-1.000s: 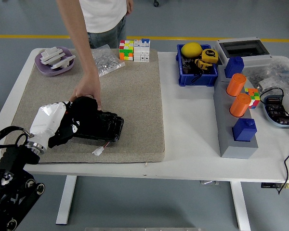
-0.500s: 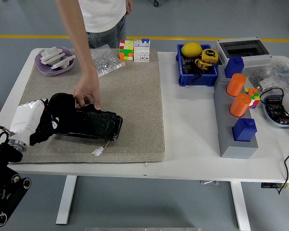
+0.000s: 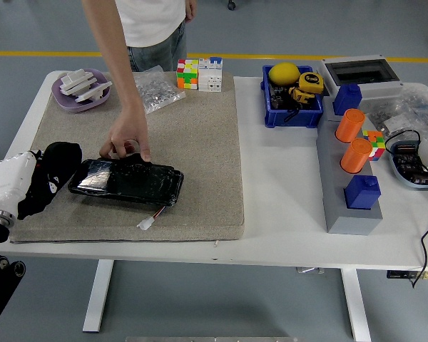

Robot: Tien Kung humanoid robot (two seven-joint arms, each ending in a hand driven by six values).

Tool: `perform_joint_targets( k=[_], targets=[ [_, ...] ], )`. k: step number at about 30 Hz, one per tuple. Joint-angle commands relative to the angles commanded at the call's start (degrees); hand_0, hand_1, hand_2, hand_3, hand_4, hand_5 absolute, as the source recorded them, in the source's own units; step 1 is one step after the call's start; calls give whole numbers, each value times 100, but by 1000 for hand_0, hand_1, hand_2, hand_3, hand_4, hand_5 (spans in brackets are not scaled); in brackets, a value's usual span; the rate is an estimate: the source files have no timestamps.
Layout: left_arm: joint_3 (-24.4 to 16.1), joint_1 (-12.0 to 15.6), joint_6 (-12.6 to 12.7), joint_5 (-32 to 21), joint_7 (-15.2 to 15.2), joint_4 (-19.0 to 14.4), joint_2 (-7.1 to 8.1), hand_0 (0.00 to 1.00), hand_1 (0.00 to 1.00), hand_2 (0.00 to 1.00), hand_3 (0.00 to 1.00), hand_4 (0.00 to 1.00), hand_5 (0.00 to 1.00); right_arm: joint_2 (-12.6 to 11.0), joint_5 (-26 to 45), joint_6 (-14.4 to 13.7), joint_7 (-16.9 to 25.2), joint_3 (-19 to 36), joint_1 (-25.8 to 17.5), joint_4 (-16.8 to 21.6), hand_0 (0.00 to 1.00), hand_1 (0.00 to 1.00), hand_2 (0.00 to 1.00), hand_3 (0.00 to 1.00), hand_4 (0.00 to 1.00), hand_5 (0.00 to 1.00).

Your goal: Pick the rag up,wipe the panel,place it on the desk

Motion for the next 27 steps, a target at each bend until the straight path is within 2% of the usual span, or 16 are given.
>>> perform_joint_targets(
  k=[7,8,13,14,19,20,25,26,27],
  targets=[
    [-189,-108,272,-280,-326,461,34,271,283,516,446,75,2,4,-82,-4,3,0,-3,0,519,556,648,554,936,409],
    [-206,-122,282,-328,-353,505,37,310,425,552,513,345,2,4,-80,-4,0,0,-5,0,522,556,647,553,935,408],
    [-252,-160,113,-533,-407,599,51,310,425,552,513,345,2,5,-98,-15,-8,0,-3,0,522,556,647,553,935,408],
    [-246,-158,100,-559,-419,597,52,505,672,660,587,707,82,5,-92,-19,-11,0,-1,0,522,556,647,553,935,408],
    [-201,-151,60,-794,-541,632,34,505,672,660,587,707,82,6,47,-48,-31,-70,2,0,522,556,647,553,935,408],
    [-202,-147,53,-806,-549,634,30,629,779,773,715,840,197,9,73,-53,-34,-95,1,0,520,554,647,553,935,407],
    [-253,-112,-6,-743,-522,550,18,629,779,773,715,840,197,18,243,-78,-58,-267,-13,0,520,554,647,553,935,407],
    [-265,-115,-10,-728,-522,547,18,654,807,790,809,988,414,17,271,-83,-62,-300,-14,0,520,551,647,554,935,407],
    [-272,-114,-19,-729,-521,539,20,654,807,790,809,988,414,14,275,-85,-64,-309,-14,0,520,551,647,554,935,407]
  ],
)
